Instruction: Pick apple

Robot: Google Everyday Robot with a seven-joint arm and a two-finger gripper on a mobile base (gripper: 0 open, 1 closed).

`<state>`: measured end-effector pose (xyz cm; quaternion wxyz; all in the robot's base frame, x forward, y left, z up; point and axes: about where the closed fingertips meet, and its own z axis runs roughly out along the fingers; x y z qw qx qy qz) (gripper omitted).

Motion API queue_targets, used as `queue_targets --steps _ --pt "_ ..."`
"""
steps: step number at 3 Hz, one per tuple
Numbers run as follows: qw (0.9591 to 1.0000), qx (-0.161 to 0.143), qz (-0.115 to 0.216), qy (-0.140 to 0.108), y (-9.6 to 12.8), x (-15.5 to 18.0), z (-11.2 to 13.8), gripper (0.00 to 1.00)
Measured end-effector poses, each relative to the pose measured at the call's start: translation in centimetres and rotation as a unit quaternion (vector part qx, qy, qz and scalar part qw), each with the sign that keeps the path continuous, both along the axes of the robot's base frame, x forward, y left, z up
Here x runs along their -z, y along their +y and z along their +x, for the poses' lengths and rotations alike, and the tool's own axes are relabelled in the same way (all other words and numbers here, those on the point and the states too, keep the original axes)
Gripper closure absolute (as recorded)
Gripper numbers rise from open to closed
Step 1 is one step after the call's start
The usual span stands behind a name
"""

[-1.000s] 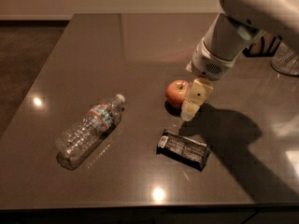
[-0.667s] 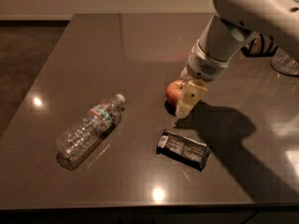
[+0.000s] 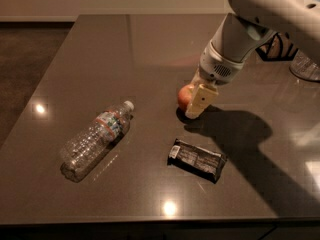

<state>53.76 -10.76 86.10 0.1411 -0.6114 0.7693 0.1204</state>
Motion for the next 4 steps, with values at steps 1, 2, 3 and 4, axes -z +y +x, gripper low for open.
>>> queue_targets --steps 1,2,3,4 --pt "1.0000 -0.001 -0.004 -0.004 -0.4 -1.8 -0.1 0.88" --pt "0.9998 -0.006 0.001 -0.019 -0.6 -4.8 -0.3 1.00" --pt "0.9990 -0.018 0.015 -0.039 -0.9 -9.2 -1.2 1.00" --pt "0.9989 -0.018 0.016 -0.040 -0.8 -9.4 -1.2 1.00"
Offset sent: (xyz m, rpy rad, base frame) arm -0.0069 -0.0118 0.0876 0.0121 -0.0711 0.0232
